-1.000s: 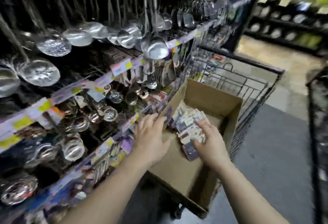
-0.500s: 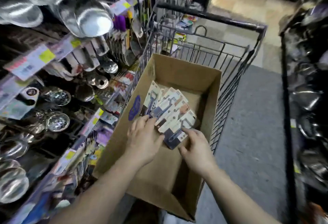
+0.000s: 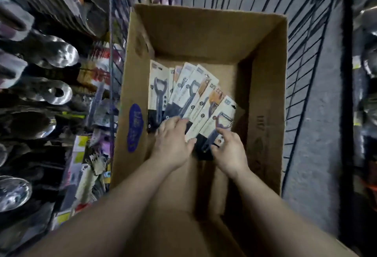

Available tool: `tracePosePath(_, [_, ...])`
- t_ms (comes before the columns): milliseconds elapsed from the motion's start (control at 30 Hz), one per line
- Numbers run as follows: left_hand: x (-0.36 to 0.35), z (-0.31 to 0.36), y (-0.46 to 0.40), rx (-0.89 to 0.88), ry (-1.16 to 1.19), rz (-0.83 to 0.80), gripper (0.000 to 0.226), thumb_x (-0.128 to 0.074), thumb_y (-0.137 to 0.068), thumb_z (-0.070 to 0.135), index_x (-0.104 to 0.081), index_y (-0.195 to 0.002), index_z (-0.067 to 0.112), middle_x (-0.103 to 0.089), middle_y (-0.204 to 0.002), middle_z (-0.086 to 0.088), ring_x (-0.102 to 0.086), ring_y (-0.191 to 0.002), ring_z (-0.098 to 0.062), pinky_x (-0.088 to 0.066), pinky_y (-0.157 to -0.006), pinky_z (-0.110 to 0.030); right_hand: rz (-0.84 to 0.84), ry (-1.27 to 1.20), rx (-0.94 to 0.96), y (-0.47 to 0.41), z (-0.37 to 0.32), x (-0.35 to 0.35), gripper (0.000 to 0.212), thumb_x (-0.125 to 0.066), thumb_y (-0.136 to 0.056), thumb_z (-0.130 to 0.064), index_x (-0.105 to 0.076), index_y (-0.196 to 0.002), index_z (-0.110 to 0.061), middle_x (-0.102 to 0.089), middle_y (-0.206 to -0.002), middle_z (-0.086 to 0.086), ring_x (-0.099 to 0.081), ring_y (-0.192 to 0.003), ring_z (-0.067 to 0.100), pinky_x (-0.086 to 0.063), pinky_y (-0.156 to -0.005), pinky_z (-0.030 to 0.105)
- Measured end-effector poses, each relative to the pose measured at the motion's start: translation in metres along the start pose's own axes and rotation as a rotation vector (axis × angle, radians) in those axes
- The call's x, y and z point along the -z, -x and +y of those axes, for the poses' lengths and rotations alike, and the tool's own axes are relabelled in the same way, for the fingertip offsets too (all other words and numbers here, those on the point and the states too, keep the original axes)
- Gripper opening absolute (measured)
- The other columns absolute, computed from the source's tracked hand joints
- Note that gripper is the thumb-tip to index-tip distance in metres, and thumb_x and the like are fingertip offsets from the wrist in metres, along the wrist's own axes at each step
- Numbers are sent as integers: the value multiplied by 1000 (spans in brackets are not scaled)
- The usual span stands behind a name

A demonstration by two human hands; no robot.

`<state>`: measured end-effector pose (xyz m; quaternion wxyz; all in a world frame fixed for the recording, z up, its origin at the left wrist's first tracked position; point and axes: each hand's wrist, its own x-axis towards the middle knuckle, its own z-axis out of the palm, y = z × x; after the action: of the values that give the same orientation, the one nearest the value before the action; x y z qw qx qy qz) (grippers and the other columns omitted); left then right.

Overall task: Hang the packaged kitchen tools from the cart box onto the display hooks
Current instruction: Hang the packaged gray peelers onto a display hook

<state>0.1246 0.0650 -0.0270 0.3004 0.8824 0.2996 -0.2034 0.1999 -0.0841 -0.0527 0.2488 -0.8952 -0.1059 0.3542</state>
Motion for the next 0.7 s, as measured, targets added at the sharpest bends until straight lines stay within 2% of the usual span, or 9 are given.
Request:
tracePosePath(233, [-24, 7, -88, 2, 14, -39, 63, -60, -96, 35, -36, -152, 16, -40, -150, -15, -32, -138, -35, -26, -116, -41, -47, -94, -198, -9, 33, -53, 61, -67, -87, -13, -46, -144, -15, -52, -135, 12, -46, -130, 26, -32, -106, 24])
tracePosePath(300, [-35, 7, -101, -2, 4, -33, 60, -60, -96, 37, -41, -148, 16, -44, -145, -15, -35, -136, -35, -29, -114, -42, 0, -192, -294, -19, 40, -62, 67, -68, -88, -16, -39, -148, -16, -50, -139, 10, -46, -131, 24, -32, -104, 22])
tracePosePath(367, [-44, 5, -106, 4, -8, -21, 54, -61, -95, 39, -47, -143, 17, -46, -140, -14, -37, -132, -35, -31, -111, -42, 113, -350, -413, -34, 41, -63, 66, -70, -88, -20, -40, -147, -16, -54, -138, 7, -51, -129, 23, -36, -99, 22])
tracePosePath(467, [-58, 2, -103, 22, -41, 11, 48, -63, -93, 42, -55, -133, 18, -48, -132, -13, -41, -125, -34, -34, -106, -41, 273, -553, -534, -61, 34, -60, 65, -74, -85, -26, -45, -142, -16, -65, -112, 1, -62, -113, 21, -46, -95, 28])
tracePosePath(500, [-62, 1, -101, 37, -40, 15, 46, -64, -92, 42, -57, -130, 17, -49, -130, -12, -42, -124, -34, -34, -105, -41, 290, -583, -549, -68, 32, -61, 66, -76, -83, -28, -45, -140, -16, -64, -103, -2, -63, -107, 20, -48, -96, 31])
tracePosePath(567, [-67, -1, -97, 84, -6, 20, 41, -65, -93, 40, -59, -126, 16, -50, -129, -12, -43, -123, -33, -35, -103, -40, 287, -641, -555, -76, 31, -64, 67, -80, -79, -29, -46, -136, -18, -65, -97, -2, -65, -96, 17, -51, -93, 34])
tracePosePath(667, [-64, -5, -94, 144, 131, 6, 23, -62, -96, 31, -61, -114, 15, -56, -122, -10, -50, -115, -31, -38, -95, -36, 195, -767, -534, -76, 31, -66, 59, -82, -80, -25, -47, -128, -19, -61, -95, -4, -60, -84, 6, -47, -76, 18])
tracePosePath(700, [-64, -8, -93, 161, 227, -10, 14, -61, -97, 26, -60, -106, 15, -60, -113, -8, -55, -106, -29, -40, -88, -33, 158, -795, -524, -75, 32, -66, 57, -82, -80, -23, -48, -125, -18, -58, -98, -5, -58, -87, 5, -45, -77, 16])
